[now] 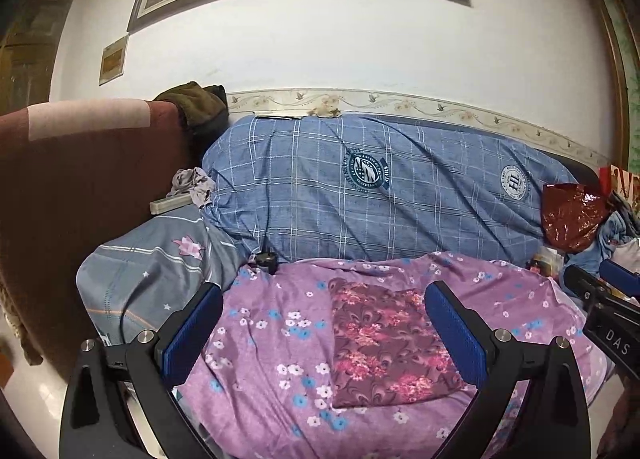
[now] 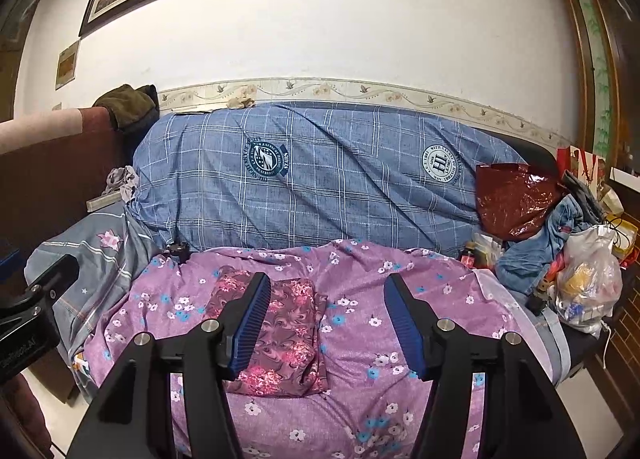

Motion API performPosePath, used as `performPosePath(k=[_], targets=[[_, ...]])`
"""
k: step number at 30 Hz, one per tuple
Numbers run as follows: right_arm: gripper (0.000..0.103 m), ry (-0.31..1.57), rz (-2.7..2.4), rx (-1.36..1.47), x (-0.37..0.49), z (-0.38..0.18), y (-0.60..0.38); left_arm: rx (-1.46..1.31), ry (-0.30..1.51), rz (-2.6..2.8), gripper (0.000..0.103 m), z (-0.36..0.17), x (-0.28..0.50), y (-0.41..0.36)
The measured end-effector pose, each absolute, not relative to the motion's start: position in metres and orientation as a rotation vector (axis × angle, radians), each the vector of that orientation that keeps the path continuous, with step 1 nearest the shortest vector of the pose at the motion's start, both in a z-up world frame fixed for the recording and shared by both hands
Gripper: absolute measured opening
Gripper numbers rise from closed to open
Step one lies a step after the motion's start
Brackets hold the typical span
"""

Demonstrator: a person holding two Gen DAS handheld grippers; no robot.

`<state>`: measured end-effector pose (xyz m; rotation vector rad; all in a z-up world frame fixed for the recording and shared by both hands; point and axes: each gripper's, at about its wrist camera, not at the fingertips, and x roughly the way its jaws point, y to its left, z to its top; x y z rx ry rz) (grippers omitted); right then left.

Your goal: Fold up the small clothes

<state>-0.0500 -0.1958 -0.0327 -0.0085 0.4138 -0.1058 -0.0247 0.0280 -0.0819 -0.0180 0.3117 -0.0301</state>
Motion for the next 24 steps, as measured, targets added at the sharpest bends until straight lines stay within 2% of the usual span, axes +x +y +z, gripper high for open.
performPosePath(k=[17, 24], targets=[[0.061, 0.432, -0.102, -0.027, -0.035, -0.043, -0.193, -0.012, 0.319, -0.059, 0.102, -0.086, -0.015, 0.018], [0.061, 0.465, -0.096, -0.031, -0.01, -0.057, -0.197, -0.051, 0.32, -0.103, 0.102, -0.09, 0.013, 0.02]])
